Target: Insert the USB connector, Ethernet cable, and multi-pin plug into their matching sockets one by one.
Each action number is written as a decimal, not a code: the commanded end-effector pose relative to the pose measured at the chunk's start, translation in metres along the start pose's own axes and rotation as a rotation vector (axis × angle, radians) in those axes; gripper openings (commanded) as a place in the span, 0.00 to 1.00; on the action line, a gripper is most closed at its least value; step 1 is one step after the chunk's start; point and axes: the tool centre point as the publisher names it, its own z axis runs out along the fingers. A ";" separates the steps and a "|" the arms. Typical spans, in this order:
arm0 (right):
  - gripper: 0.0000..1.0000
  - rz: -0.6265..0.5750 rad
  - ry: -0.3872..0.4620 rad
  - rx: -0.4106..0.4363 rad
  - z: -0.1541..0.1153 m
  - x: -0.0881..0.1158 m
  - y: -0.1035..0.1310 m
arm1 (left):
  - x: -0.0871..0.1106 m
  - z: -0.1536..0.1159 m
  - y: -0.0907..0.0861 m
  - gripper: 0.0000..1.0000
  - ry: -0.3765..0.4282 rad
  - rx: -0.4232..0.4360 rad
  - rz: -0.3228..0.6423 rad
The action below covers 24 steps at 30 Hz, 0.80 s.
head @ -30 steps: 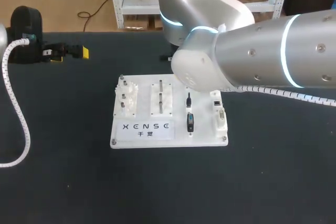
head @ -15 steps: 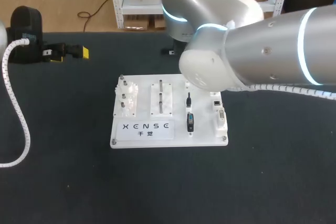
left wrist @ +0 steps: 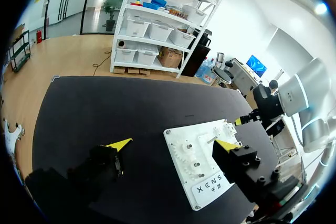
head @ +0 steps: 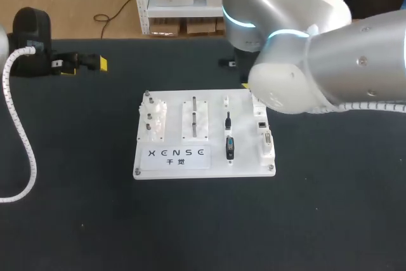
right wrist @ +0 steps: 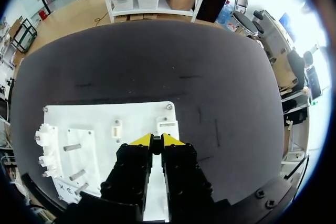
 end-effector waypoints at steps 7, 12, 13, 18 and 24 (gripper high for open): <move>0.00 0.003 -0.009 0.011 0.008 0.005 -0.013 | 0.000 0.000 0.000 1.00 0.000 0.000 0.000; 0.00 -0.003 -0.002 0.010 0.011 0.007 -0.013 | 0.000 0.000 0.000 1.00 0.000 0.000 0.000; 0.00 -0.005 -0.001 0.010 0.011 0.008 -0.012 | 0.000 0.000 0.000 1.00 0.000 0.000 0.000; 0.00 -0.012 0.005 0.015 0.016 0.007 -0.012 | 0.000 0.000 0.000 1.00 0.000 0.000 0.000; 0.00 -0.015 0.005 0.014 0.016 0.005 -0.012 | 0.000 0.000 0.000 1.00 0.000 0.000 0.000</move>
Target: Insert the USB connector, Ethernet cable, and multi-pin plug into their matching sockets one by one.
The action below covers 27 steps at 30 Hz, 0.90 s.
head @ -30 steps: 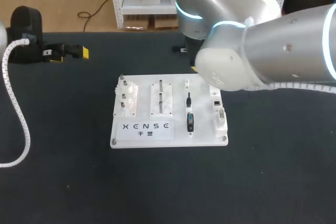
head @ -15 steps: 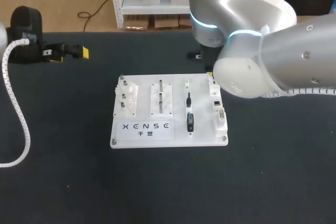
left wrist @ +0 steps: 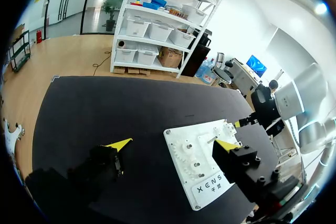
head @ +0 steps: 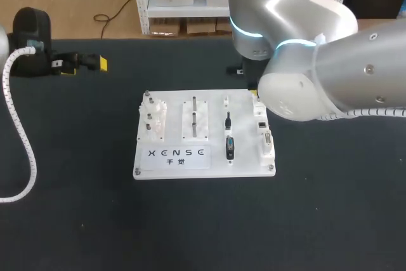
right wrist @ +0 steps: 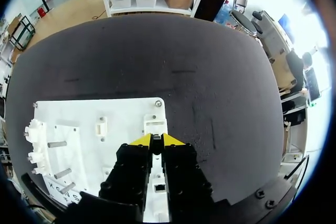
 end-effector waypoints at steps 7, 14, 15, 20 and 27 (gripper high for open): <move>0.00 -0.011 0.013 -0.003 0.004 0.005 0.001 | 0.000 0.000 0.000 1.00 0.000 0.000 0.000; 0.00 -0.006 0.026 0.000 0.006 0.009 0.002 | 0.000 0.000 0.000 1.00 0.000 0.000 0.000; 0.00 -0.004 0.029 0.004 0.007 0.009 0.001 | 0.000 0.000 0.000 1.00 0.000 0.000 0.000; 0.00 0.019 0.047 0.015 0.018 0.006 -0.001 | 0.000 0.000 0.000 1.00 0.000 0.000 0.000; 0.00 0.051 0.067 0.022 0.032 -0.002 -0.002 | 0.000 0.000 0.000 1.00 0.000 0.000 0.000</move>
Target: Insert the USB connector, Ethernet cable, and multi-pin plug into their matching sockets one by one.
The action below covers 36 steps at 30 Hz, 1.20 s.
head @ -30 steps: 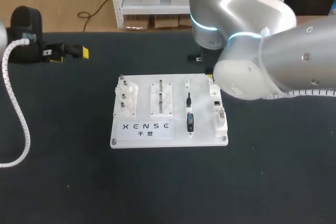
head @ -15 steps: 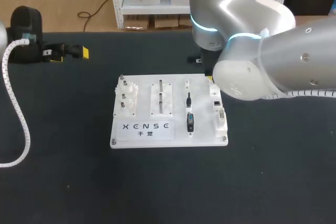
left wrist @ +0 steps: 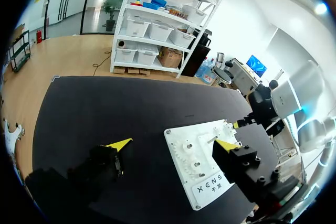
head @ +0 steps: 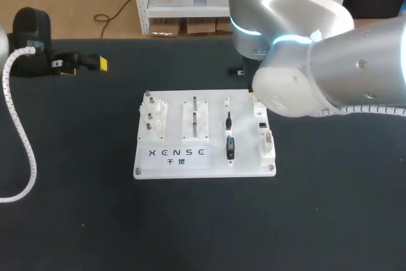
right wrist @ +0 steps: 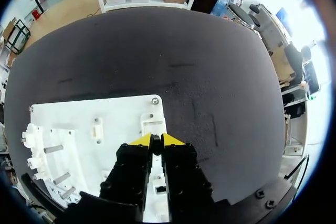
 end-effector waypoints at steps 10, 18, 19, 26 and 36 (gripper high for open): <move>0.00 0.013 0.033 0.019 0.027 -0.002 -0.003 | 0.000 0.000 0.000 1.00 0.000 0.000 0.000; 1.00 0.031 -0.095 -0.016 -0.024 -0.004 0.005 | 0.000 0.000 0.000 1.00 0.000 0.000 0.000; 1.00 0.040 -0.103 -0.026 -0.031 -0.004 0.007 | 0.000 0.000 0.000 1.00 0.000 0.000 0.000; 1.00 0.018 -0.145 -0.064 -0.063 0.017 0.029 | 0.000 0.000 0.000 1.00 0.000 0.000 0.000; 1.00 0.019 -0.051 -0.103 -0.054 0.065 0.044 | 0.000 0.000 0.000 1.00 0.000 0.000 0.000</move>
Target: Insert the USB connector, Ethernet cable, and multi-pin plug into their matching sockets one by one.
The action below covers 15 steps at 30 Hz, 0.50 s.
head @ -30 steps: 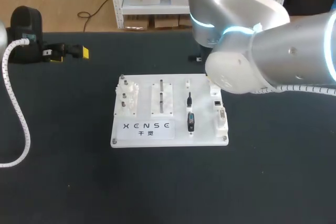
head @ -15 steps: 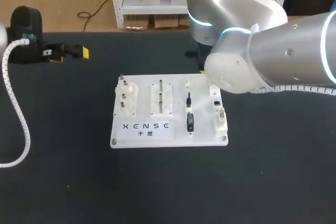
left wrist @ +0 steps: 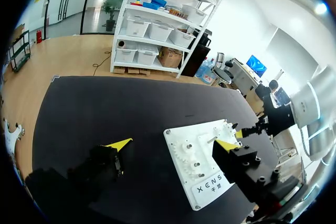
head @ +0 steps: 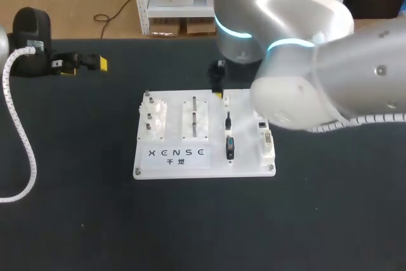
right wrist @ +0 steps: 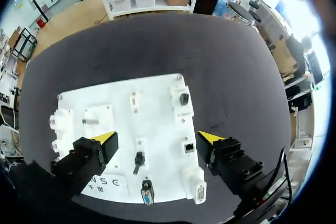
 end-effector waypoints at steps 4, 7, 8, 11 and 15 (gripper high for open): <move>1.00 -0.031 0.006 -0.027 0.006 0.032 0.008 | 0.000 0.000 0.000 1.00 0.000 0.000 0.000; 1.00 -0.026 0.023 -0.050 0.010 0.038 0.011 | 0.000 0.000 0.000 1.00 0.000 0.000 0.000; 1.00 -0.030 0.023 -0.055 0.011 0.040 0.012 | 0.000 0.000 0.000 1.00 0.000 0.000 0.000; 0.97 -0.033 0.029 -0.052 0.017 0.042 0.014 | 0.000 0.000 0.000 1.00 0.000 0.000 0.000; 0.74 -0.029 0.043 -0.038 0.022 0.042 0.014 | 0.000 0.000 0.000 1.00 0.000 0.000 0.000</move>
